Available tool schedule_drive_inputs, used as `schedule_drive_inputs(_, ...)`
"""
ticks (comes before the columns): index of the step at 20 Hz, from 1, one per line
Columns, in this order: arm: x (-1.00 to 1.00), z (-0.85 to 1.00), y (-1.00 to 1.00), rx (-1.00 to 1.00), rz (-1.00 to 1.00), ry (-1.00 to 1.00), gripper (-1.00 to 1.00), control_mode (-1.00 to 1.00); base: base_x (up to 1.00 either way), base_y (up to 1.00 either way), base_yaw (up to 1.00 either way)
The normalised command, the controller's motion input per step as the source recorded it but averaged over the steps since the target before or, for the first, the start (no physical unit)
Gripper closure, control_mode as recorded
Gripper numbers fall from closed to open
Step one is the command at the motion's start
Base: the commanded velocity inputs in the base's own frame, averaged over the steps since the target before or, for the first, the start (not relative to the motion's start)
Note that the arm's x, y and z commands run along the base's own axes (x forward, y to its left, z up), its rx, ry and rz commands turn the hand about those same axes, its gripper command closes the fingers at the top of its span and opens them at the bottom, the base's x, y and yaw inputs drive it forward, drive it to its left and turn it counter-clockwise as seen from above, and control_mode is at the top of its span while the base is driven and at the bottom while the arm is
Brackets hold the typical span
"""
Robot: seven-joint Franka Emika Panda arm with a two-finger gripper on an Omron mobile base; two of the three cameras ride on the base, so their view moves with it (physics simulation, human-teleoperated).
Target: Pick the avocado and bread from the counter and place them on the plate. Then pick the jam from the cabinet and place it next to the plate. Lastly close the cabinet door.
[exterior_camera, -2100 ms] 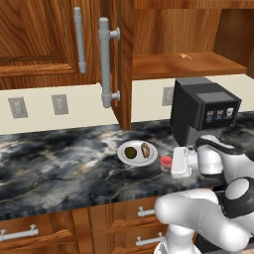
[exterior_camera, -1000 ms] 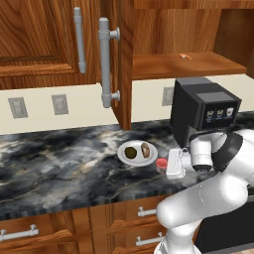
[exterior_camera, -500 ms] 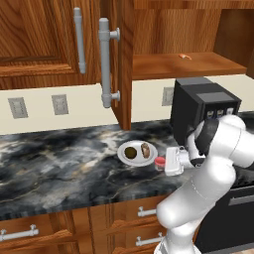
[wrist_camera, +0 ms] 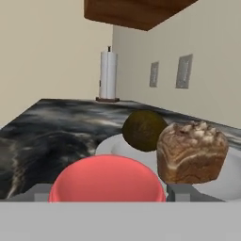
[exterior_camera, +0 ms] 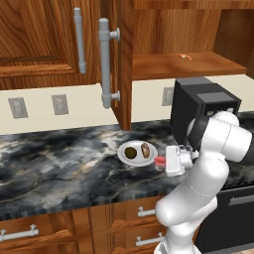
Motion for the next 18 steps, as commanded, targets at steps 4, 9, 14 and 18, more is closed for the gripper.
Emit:
schedule_drive_inputs(4,-0.34,0.11,-0.08,0.0,0.0,0.0,-1.0,-1.0,0.0,0.0,0.0)
schedule_drive_inputs(9,-0.47,0.08,-0.23,0.0,0.0,0.0,-1.0,-1.0,0.0,0.0,0.0)
schedule_drive_inputs(14,-0.47,0.58,-0.22,0.0,0.0,0.0,-1.0,-1.0,0.0,0.0,0.0)
schedule_drive_inputs(18,-0.33,0.75,-0.08,-0.04,0.0,0.0,-1.0,-1.0,0.0,0.0,0.0)
